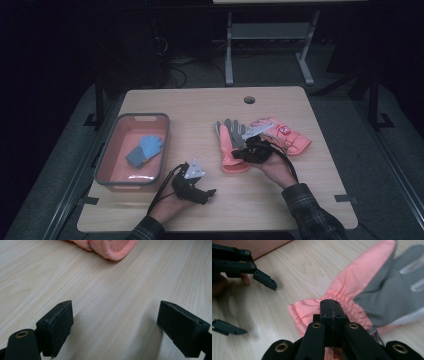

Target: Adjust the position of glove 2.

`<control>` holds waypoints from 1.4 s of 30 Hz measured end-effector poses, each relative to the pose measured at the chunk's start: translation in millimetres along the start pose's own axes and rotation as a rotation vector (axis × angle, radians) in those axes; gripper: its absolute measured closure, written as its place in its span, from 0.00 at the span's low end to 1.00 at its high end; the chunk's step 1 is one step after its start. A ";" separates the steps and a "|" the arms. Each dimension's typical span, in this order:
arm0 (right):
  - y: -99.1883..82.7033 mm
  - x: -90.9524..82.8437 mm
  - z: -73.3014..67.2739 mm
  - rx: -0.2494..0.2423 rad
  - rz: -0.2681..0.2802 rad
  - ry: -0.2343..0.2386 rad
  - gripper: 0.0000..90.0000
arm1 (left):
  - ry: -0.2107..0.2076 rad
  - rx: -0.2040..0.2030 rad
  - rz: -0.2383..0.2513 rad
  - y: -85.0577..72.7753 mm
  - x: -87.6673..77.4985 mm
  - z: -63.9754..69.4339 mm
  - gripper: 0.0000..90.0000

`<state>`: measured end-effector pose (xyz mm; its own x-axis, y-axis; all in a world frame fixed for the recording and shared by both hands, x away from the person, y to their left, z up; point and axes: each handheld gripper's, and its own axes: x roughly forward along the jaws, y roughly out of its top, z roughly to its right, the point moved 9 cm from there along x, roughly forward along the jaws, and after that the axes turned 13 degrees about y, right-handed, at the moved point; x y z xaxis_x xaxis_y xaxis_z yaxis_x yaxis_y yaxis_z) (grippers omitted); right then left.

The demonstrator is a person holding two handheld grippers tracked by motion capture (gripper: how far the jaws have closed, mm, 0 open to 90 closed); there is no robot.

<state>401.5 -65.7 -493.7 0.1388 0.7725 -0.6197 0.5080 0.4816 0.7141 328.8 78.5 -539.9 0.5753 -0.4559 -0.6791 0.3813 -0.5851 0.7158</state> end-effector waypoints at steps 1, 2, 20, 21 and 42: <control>-1.4 -1.6 0.3 0.003 -0.001 -0.002 1.00 | -0.001 -0.009 0.003 0.3 0.1 0.7 0.14; -3.6 -4.0 0.0 0.013 -0.001 -0.004 1.00 | 0.000 0.000 -0.002 -0.4 -0.3 0.1 0.14; -37.9 -45.7 7.5 0.022 -0.027 -0.051 1.00 | -0.006 -0.011 0.003 -0.3 -0.7 1.8 0.14; -39.9 -48.3 8.2 0.022 -0.027 -0.054 1.00 | -0.006 -0.010 0.004 -0.3 -0.7 1.8 0.14; -11.5 -35.4 28.5 0.005 -0.037 -0.044 1.00 | -0.009 -0.010 0.002 -0.4 -0.9 1.9 0.14</control>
<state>414.9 -110.4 -489.2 0.1573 0.7350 -0.6596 0.5176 0.5074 0.6889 326.7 77.9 -539.9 0.5693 -0.4632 -0.6792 0.3872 -0.5777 0.7185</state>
